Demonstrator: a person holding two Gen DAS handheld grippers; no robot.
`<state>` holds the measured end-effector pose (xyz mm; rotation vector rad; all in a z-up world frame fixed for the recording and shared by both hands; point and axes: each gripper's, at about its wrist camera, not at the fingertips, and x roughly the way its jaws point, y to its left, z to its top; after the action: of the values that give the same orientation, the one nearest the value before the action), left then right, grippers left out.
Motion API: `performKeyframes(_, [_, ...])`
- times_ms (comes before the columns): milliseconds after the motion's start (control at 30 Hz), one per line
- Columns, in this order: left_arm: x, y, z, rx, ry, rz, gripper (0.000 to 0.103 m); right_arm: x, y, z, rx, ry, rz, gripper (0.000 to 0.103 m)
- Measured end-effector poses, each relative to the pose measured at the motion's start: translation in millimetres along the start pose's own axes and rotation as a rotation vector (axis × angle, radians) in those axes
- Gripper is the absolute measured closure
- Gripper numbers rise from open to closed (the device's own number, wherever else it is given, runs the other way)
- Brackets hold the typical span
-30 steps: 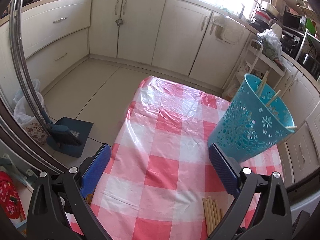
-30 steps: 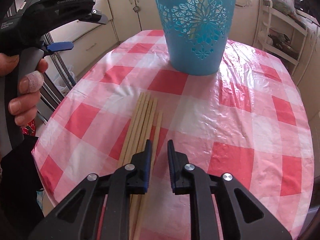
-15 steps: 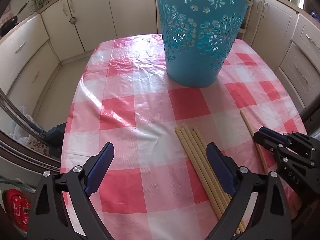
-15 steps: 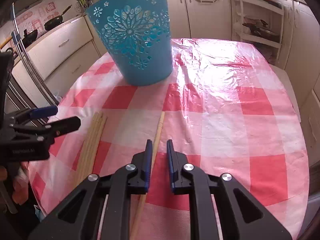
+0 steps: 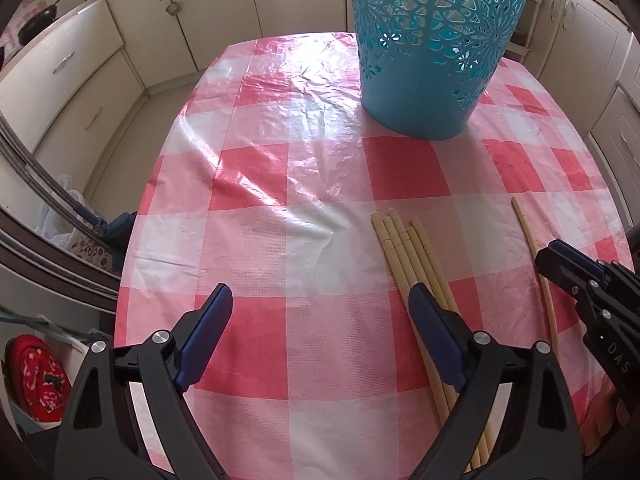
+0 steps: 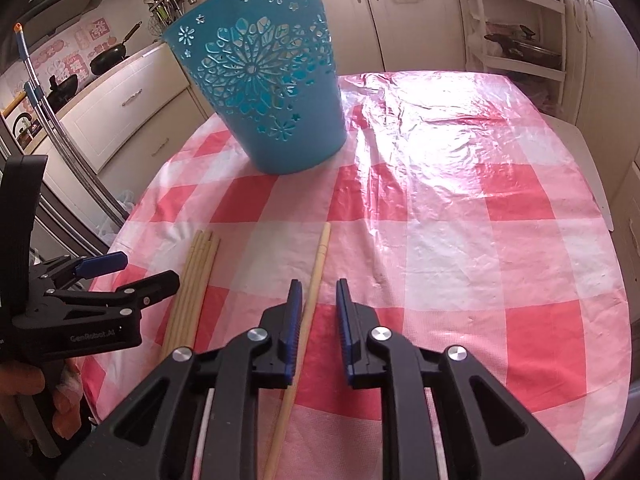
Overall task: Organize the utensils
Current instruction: 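Lower the left tool to the stick pile and close on a stick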
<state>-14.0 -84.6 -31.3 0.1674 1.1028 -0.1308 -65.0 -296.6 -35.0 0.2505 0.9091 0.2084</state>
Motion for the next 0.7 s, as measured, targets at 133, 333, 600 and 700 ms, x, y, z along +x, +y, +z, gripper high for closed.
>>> performKeyframes(133, [0.9, -11.0, 3.1, 0.015, 0.011, 0.031, 0.024, 0.3, 1.7, -0.1, -0.003, 0.005, -0.002, 0.082])
performKeyframes(333, [3.8, -14.6, 8.3, 0.017, 0.015, 0.017, 0.038, 0.6, 1.2, 0.1, -0.001, 0.011, 0.0, 0.082])
performKeyframes(600, [3.0, -19.9, 15.0, 0.231, -0.015, -0.189, 0.087, 1.7, 3.1, 0.6, -0.003, 0.008, -0.005, 0.081])
performKeyframes(700, [2.8, -18.8, 16.6, 0.312, -0.011, -0.238, 0.091, 2.3, 3.8, 1.3, -0.004, 0.006, -0.006, 0.08])
